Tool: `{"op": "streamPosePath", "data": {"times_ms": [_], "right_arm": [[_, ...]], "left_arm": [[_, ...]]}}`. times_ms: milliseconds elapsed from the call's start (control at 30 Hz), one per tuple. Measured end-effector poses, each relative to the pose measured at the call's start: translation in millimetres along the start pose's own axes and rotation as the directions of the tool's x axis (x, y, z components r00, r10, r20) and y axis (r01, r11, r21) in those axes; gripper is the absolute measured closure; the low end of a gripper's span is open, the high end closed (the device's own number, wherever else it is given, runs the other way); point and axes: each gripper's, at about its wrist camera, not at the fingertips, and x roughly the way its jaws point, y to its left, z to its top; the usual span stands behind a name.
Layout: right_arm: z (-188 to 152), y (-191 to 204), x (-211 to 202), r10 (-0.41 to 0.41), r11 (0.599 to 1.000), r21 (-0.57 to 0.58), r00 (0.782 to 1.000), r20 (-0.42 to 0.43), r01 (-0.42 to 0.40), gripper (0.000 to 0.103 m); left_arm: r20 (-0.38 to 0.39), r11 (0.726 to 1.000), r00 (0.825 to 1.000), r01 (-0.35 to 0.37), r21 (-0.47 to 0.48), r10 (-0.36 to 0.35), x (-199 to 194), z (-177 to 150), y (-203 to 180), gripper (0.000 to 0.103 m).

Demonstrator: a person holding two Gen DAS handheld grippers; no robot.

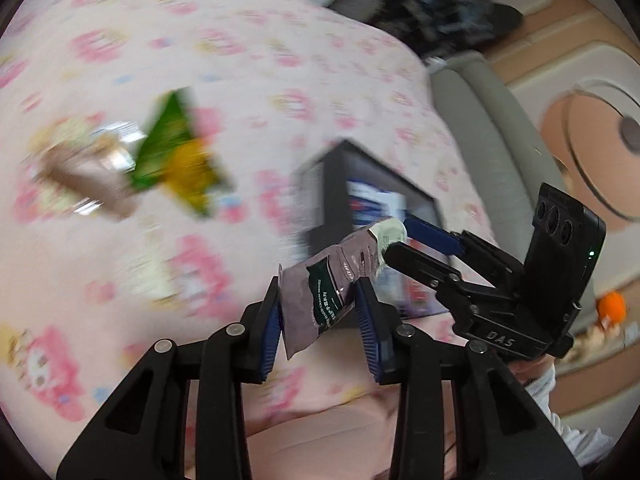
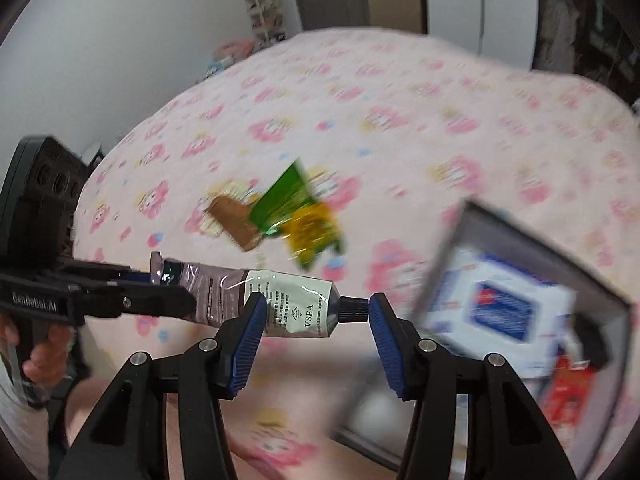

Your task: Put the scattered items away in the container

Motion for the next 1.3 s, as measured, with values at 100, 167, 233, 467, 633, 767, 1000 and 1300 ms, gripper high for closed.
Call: {"op": "streamPosePath", "data": {"times_ms": [100,167,233,467,633,767,1000,1300], "right_arm": [[-5,-37,-36,-0.074,0.997,-0.006,0.997,0.038,0.074,0.054],[-15,-66,-58,-0.021,1.000,0.020,0.999,0.046,0.020,0.056],[-28,-92,-72,-0.020,0.999,0.051,0.999,0.043,0.017,0.056],[-78,-162,-38,-0.112,0.981,0.155,0.992,-0.064,0.120,0.056],[-94,-186,-6,-0.101,0.968,0.219,0.988,-0.120,0.125,0.056],[-95,-185,-4,-0.073,0.972,0.214,0.991,-0.108,0.095,0.056],[-92,-194,-4,-0.088,0.969,0.225,0.993,-0.082,0.104,0.055],[-77,-172,21,-0.021,0.988,0.149,0.996,-0.088,0.034,0.055]], "left_arm": [[-0.051,0.997,0.997,0.056,0.050,-0.053,44,11,-44,0.074],[-0.098,0.993,0.993,0.078,0.083,-0.070,79,19,-71,0.080],[-0.144,0.991,0.988,0.069,0.112,-0.052,113,24,-93,0.080],[-0.236,0.989,0.969,-0.044,0.143,0.078,184,21,-104,0.081],[-0.277,0.990,0.960,-0.003,0.141,0.042,193,9,-90,0.080],[-0.304,0.986,0.952,0.025,0.162,0.025,195,2,-90,0.060],[-0.339,0.968,0.933,-0.036,0.249,0.121,205,-9,-105,0.052],[-0.346,0.964,0.924,-0.074,0.256,0.163,206,-17,-101,0.048]]}}
